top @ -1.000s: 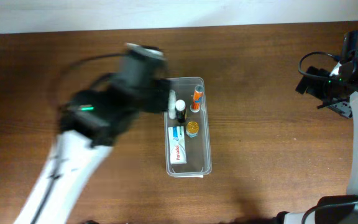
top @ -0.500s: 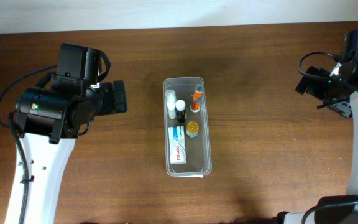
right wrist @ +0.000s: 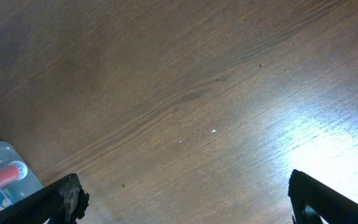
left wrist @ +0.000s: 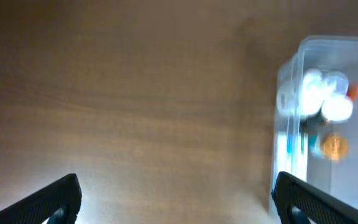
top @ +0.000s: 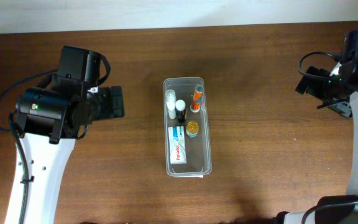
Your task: Pack container
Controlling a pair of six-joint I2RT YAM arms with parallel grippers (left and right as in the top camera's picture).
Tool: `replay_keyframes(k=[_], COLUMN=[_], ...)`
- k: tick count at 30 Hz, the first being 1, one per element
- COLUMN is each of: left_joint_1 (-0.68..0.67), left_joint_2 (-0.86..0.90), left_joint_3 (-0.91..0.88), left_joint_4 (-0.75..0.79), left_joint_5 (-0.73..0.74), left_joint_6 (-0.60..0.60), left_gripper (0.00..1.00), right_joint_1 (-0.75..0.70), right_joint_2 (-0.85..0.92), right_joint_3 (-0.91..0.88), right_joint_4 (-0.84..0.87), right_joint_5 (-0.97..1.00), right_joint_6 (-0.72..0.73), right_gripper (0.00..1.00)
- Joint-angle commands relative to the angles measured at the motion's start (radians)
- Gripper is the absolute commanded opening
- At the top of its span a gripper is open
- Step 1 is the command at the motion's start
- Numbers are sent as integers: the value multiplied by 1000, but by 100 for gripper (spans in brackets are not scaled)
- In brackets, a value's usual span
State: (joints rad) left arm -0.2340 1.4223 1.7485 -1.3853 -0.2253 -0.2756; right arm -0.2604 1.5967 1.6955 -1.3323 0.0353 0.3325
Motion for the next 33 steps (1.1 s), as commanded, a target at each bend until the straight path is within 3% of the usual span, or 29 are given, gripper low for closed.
replay_keyframes(k=[1,3,11,16,21,33], left_joint_1=[2,2,121,195,233,233], left_joint_2=[-76,-136,-503,-737,-949,-1238], left_joint_3=[-48,-124,-712,-1025,-1259,-1563], left_joint_4=[64,137,559,746,810,915], left_joint_5=[-60,-53,42,91,125,125], left_joint_6=[1,1,0,0,0,0], left_gripper=[99,100,99,99,100,99], right_joint_1=[-2,-2,-2,-2,-2,-2], right_joint_2=[6,6,6,6,6,6], right_joint_3=[-7,-7,-7,-7,-7,-7], right_joint_4=[1,1,1,1,1,1], right_joint_5=[-2,-2,-2,-2,-2,-2], right_joint_6=[2,2,2,2,2,2], right_gripper=[98,98,98,98,98,98])
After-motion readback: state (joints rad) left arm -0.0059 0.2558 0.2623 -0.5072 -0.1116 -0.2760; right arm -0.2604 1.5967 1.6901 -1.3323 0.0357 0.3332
